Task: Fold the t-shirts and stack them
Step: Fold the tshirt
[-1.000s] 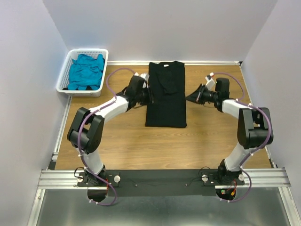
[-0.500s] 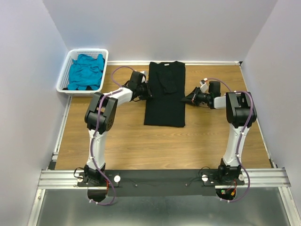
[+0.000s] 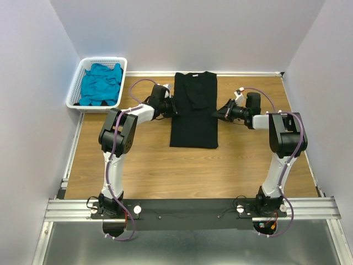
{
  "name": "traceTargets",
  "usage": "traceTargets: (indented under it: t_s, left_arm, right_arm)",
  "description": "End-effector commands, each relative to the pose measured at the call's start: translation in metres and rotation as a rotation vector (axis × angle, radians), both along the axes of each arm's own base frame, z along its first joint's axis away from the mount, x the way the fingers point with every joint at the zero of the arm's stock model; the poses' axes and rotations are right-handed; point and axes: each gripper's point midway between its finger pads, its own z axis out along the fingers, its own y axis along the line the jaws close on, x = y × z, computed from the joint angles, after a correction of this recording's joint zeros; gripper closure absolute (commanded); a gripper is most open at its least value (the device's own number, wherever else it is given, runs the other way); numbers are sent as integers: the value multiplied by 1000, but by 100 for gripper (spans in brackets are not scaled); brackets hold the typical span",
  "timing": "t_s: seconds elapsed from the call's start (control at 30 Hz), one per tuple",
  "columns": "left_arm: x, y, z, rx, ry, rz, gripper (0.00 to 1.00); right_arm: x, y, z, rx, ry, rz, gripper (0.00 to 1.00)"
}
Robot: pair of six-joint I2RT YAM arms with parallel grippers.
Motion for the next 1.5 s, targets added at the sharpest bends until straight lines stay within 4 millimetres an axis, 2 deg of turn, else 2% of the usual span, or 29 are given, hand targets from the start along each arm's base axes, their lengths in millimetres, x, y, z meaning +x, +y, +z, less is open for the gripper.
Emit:
traceTargets:
  t_s: [0.0, 0.17, 0.23, 0.33, 0.37, 0.43, 0.53, 0.63, 0.7, 0.73, 0.8, 0.83, 0.87, 0.93, 0.97, 1.1, 1.17, 1.2, 1.27, 1.33, 1.47]
  left_arm:
    - [-19, 9, -17, 28, 74, -1, 69]
    - [-22, 11, -20, 29, 81, 6, 69]
    - [-22, 12, -22, 31, 87, 11, 69]
    - [-24, 12, -24, 31, 91, 12, 69]
    - [-25, 13, -26, 33, 95, 12, 69]
    - [-27, 12, -27, 30, 101, 6, 69]
    - [-34, 13, -28, 22, 109, 1, 69]
    - [-40, 14, -20, 13, 103, -1, 68]
    - [-42, 13, -4, -1, 78, -5, 67]
    - [-44, 11, 3, -6, 66, -10, 63]
    - [-45, 10, 25, -17, 25, -5, 59]
    - [-48, 8, 34, -20, 9, -11, 56]
    - [-50, 7, 50, -29, -23, -14, 56]
    - [-58, 7, 60, -19, -38, -18, 55]
    - [-63, 5, 75, -24, -66, -24, 55]
    - [-90, 13, 76, 18, -70, -11, 55]
    - [-103, 15, 78, 21, -73, -11, 55]
    - [-113, 17, 67, 39, -51, -10, 55]
    - [-123, 19, 63, 44, -42, -11, 55]
    - [-140, 24, 47, 61, -3, -17, 55]
    - [-154, 30, 41, 78, 5, -9, 55]
  right_arm:
    - [-27, 22, -2, 1, -7, 73, 85]
    - [-41, 17, -47, -27, 89, 51, 86]
    - [-44, 6, -61, -32, 124, 19, 86]
    - [-47, -11, -69, -32, 136, -11, 86]
    - [-51, -11, -69, -31, 139, -5, 87]
    - [-54, -26, -71, -20, 149, -26, 86]
    - [-59, -30, -65, -16, 138, -31, 87]
    - [-65, -25, -42, 9, 101, -5, 86]
    - [-70, -21, -25, 24, 76, 16, 85]
    - [-72, -17, -9, 26, 40, 27, 85]
    - [-84, -11, -2, 39, 49, 48, 85]
    - [-90, -6, 10, 39, 25, 66, 84]
    - [-98, -4, 9, 39, 37, 70, 84]
    - [-106, -4, 11, 35, 41, 71, 84]
    - [-115, 3, 14, 34, 46, 95, 83]
    - [-149, 9, -6, 21, 121, 141, 84]
    - [-157, 7, -19, 0, 151, 125, 84]
    - [-163, 5, -31, -10, 183, 116, 85]
    - [-166, 4, -42, -20, 213, 101, 85]
    - [-169, 0, -57, -37, 264, 71, 87]
    - [-168, -6, -59, -50, 276, 33, 87]
